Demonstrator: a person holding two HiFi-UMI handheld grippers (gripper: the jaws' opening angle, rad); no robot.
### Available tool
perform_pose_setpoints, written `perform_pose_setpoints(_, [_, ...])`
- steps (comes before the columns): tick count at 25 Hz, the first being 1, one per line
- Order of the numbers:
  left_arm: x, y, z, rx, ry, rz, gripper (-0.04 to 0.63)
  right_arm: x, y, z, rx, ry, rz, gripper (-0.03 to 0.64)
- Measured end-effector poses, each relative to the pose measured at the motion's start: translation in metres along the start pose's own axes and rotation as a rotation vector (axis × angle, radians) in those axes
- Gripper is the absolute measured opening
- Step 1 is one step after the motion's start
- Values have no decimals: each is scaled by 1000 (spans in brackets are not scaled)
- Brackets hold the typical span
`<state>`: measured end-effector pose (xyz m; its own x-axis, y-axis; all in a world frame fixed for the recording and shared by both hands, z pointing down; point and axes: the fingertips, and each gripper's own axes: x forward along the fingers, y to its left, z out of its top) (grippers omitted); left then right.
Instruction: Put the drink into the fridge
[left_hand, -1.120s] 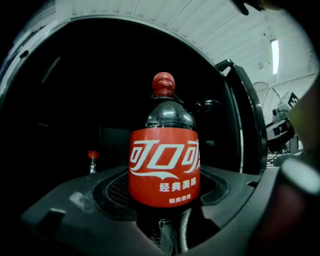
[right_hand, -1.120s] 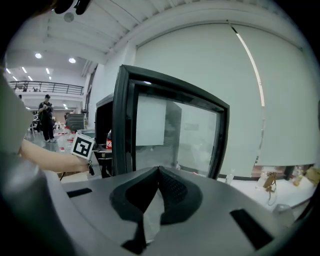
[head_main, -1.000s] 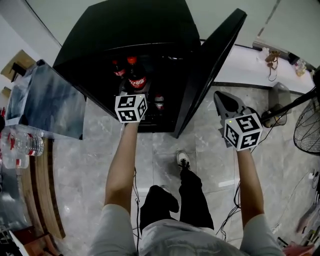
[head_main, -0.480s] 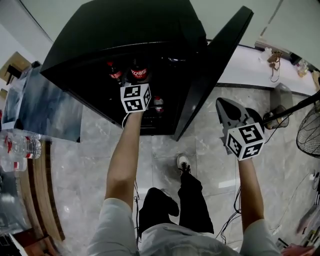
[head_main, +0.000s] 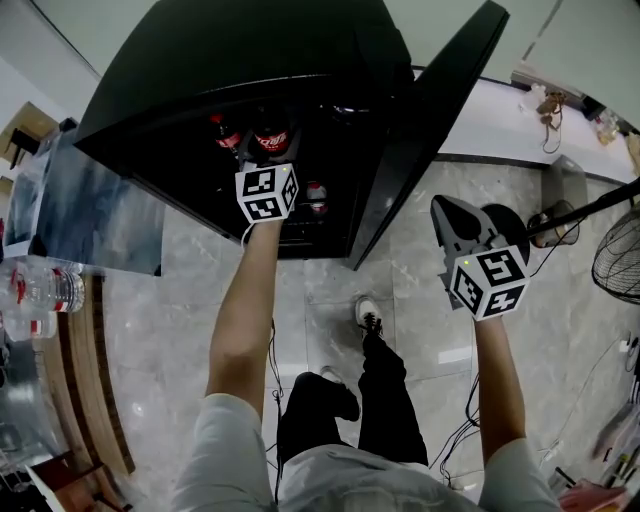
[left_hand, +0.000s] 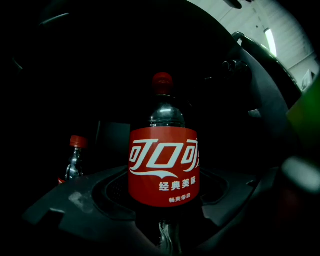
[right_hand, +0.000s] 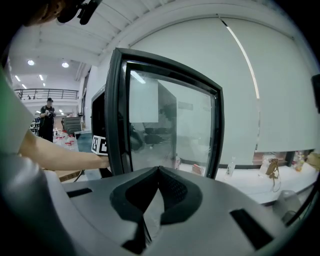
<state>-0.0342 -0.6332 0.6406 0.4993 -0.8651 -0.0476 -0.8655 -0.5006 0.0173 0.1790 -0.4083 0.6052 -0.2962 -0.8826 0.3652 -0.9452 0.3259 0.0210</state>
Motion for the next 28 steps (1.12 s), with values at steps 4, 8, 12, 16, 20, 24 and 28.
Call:
perform_pose_setpoints(4, [0, -1, -4, -22, 56, -7, 304, -6, 7, 4, -6, 11, 6, 2])
perform_pose_setpoints(8, [-4, 2, -6, -61, 99, -7, 326, -13, 10, 11, -3, 12, 8, 2])
perform_pose_setpoints(12, [-19, 2, -7, -105, 142, -3, 342, -25, 15, 20, -14, 22, 18, 3])
perform_pose_setpoints(16, [-49, 0, -8, -101, 178, -5, 344, -38, 22, 38, -52, 26, 25, 2])
perform_pose_setpoints(20, [-91, -2, -7, -109, 228, -5, 342, -53, 26, 59, -87, 28, 5, 2])
perform_pose_setpoints(24, [-138, -15, 6, -109, 284, -66, 342, -69, 37, 88, -100, 7, 0, 2])
perform_pose_setpoints(28, [-181, -33, 35, -63, 310, -119, 342, -83, 51, 119, -132, -12, 5, 2])
